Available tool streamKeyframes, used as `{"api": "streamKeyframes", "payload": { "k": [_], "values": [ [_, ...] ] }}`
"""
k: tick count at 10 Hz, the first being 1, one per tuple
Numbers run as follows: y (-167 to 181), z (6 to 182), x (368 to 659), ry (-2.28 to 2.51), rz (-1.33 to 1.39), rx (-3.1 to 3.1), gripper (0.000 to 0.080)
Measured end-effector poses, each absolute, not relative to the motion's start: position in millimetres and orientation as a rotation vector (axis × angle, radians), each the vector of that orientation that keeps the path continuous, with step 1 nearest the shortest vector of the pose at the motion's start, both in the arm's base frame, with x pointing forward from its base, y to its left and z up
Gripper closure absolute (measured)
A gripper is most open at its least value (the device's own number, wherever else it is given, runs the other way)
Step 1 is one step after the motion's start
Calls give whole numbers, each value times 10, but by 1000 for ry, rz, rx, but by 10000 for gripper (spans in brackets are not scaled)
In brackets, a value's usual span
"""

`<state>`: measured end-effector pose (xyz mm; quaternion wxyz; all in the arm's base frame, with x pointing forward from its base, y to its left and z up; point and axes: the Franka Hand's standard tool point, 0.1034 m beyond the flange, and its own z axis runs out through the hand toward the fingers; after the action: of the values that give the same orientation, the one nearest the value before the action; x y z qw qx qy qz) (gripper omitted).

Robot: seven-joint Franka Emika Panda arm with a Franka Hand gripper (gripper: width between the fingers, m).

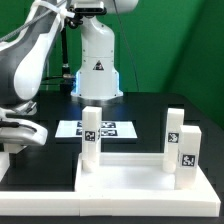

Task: Assemble desk

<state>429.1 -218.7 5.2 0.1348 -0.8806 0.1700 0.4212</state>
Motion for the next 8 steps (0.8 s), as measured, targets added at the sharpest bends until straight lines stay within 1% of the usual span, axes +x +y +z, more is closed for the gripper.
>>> {"api": "streamKeyframes", "payload": {
  "k": [5,6,8],
  "values": [
    [-2188,52,4291,493,1220,-2552,509],
    [-2182,80,4309,486,1224,-2554,509],
    [-2090,606,4649,411,1154,-2622,509]
  ]
}}
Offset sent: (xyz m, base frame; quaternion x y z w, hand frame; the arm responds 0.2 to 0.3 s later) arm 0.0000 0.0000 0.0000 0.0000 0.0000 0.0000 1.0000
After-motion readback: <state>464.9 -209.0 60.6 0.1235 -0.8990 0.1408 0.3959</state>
